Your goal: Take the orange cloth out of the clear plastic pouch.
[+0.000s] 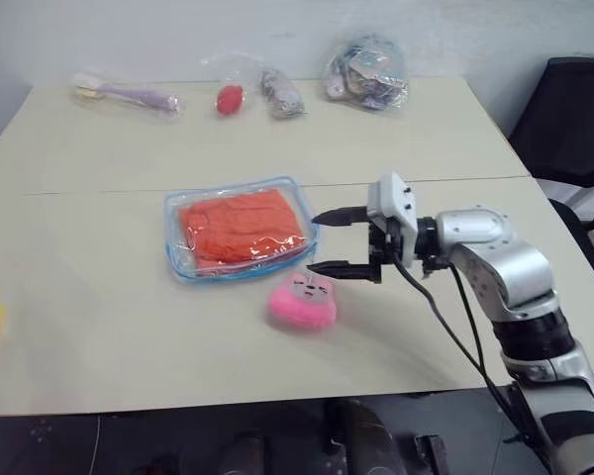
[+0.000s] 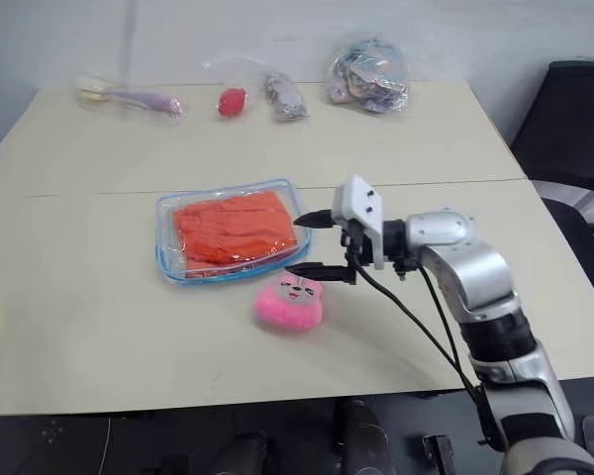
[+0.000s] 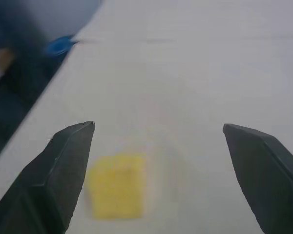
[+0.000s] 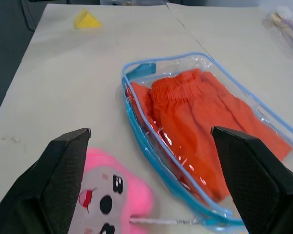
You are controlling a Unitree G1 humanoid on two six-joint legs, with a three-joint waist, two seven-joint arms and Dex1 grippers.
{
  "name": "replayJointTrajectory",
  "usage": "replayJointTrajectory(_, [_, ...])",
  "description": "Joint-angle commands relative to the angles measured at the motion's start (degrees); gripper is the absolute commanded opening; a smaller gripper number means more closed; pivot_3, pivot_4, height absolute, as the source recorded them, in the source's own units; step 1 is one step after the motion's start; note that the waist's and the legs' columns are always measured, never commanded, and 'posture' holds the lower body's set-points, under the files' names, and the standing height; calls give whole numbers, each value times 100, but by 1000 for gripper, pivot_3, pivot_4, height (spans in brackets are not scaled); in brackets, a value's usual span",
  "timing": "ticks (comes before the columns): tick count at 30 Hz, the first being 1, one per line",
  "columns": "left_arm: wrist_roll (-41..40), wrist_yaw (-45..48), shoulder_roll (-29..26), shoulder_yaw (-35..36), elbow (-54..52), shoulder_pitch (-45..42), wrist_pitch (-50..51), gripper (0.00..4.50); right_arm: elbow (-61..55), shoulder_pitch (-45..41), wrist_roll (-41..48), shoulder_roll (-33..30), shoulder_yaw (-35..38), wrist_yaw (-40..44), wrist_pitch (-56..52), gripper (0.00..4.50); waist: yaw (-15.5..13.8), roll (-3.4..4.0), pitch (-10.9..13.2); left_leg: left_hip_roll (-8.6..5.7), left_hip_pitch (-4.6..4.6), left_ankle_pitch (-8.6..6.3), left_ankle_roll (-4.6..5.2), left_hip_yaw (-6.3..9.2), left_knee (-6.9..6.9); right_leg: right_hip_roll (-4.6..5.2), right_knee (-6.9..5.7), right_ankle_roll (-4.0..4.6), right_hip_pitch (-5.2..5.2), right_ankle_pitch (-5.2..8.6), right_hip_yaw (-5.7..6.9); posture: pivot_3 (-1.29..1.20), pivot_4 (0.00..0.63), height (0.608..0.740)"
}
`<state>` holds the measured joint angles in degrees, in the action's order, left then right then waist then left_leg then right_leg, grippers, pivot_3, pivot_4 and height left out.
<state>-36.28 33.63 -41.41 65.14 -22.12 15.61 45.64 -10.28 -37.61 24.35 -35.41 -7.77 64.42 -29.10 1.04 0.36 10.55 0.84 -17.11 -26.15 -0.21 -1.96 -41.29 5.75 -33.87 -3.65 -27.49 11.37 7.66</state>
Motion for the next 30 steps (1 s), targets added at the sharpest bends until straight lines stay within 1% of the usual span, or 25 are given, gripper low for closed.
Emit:
replayJointTrajectory(1, [-1227,698,-681,-66,-1135,19,445,4477,-461,368,214,-466,396,198,-43,4121,-42,-1,1,0,0,-1,-1,5,-3,0,2,1,4,0,-2,0,150,740])
replayJointTrajectory(4, [-1253,737,-1217,-897,-1290,-269,435,4477,-654,665,359,-790,577,335,-93,4121,-85,26,10,-18,8,-2,1,-2,-1,-2,1,0,11,0,-5,0,150,740])
replayJointTrajectory(6, [-938,819,-1538,-1532,-1333,-423,178,4477,-780,781,478,-907,687,366,-154,4121,-84,35,15,-23,5,-2,1,-14,10,-16,0,1,17,-1,-18,0,150,740])
replayJointTrajectory(8, [50,963,-2080,-2654,-1201,-532,-601,4477,-984,979,643,-1088,840,473,-206,4121,-56,36,16,-11,5,-4,-4,-32,13,-36,0,9,11,-1,-21,0,150,740])
replayJointTrajectory(10, [758,1033,-2385,-3506,-907,-783,-1237,4477,-1134,1116,751,-1195,940,494,-235,4121,-35,39,18,-9,6,-5,-8,-36,19,-43,2,15,8,2,-19,0,150,740])
replayJointTrajectory(11, [958,1052,-2424,-3866,-708,-1024,-1470,4477,-1193,1172,791,-1226,984,466,-253,4121,-38,42,19,-10,6,-5,-8,-41,21,-44,0,15,7,2,-22,0,150,740])
replayJointTrajectory(12, [1092,1081,-2425,-4103,-550,-1208,-1633,4477,-1233,1205,823,-1245,1007,438,-271,4121,-27,41,20,-10,7,-5,-8,-42,23,-45,2,15,8,2,-22,0,150,740])
replayJointTrajectory(16, [2051,1177,-2316,-5415,367,-2352,-2600,4477,-1433,1473,882,-1311,1186,246,-308,4121,-73,39,21,-10,6,-5,-7,-47,20,-47,1,15,5,1,-22,0,150,740])
replayJointTrajectory(20, [2749,1293,-2108,-6180,1023,-3022,-3237,4477,-1525,1587,885,-1312,1233,78,-329,4121,-96,38,20,-15,6,-5,-5,-54,17,-45,0,11,6,-3,-24,0,150,740])
replayJointTrajectory(23, [3011,1404,-1865,-6559,1305,-3318,-3478,4477,-1541,1613,873,-1318,1246,-17,-330,4121,-97,38,20,-15,6,-4,-3,-56,15,-46,0,9,7,-4,-24,0,150,740])
replayJointTrajectory(29, [3392,1561,-1564,-6888,1734,-3570,-3841,4477,-1480,1588,808,-1345,1207,-94,-277,4121,-99,36,21,-15,5,-3,-1,-56,12,-45,-2,8,7,-4,-24,0,150,740])
replayJointTrajectory(30, [3465,1567,-1525,-6915,1807,-3592,-3933,4065,-1476,1582,801,-1344,1202,-104,-271,4121,-100,36,21,-14,5,-3,-1,-55,9,-45,-2,8,7,-5,-23,0,150,740])
